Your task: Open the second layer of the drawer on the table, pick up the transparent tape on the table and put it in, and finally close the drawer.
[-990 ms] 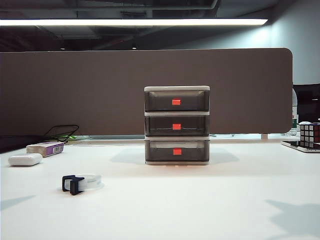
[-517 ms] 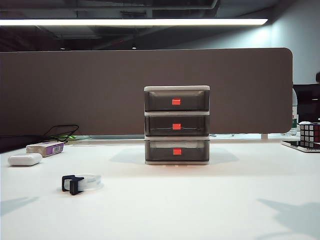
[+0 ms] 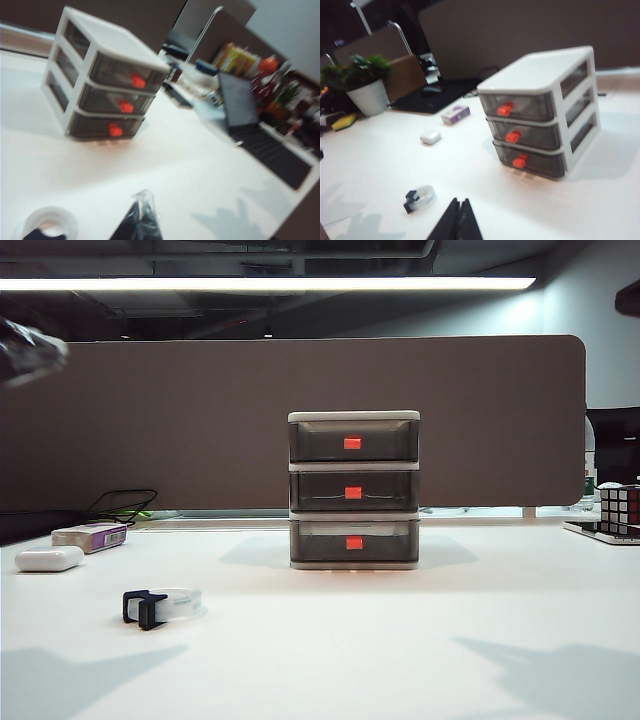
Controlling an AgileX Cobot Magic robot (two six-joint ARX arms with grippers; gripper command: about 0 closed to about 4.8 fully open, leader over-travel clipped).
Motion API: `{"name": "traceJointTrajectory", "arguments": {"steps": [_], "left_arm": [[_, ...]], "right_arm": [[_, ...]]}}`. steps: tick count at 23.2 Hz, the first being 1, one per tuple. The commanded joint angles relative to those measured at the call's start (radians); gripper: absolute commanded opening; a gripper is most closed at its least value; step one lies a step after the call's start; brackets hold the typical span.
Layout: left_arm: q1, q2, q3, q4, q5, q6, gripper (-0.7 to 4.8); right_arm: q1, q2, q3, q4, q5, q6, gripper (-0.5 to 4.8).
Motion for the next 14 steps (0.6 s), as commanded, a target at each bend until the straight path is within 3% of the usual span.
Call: {"name": "traceJointTrajectory", "arguments": {"steps": [1, 5, 14], "left_arm": [[-0.151, 0.065, 0.003, 0.048, -0.269, 0.096, -0.06], [-0.237, 0.175, 0.003, 0.152, -0.396, 0.135, -0.05], [-0.230, 0.618, 0.034, 0.539, -0.390, 0.179, -0.05]], "right_arm": [[0.002, 0.096, 0.052, 0.028, 0.006, -0.034, -0.05], [0.005, 0.242, 0.108, 0.098, 0.019, -0.044, -0.05], [0.005, 0.537, 0.201, 0.271, 0.011, -0.044, -0.05]]}}
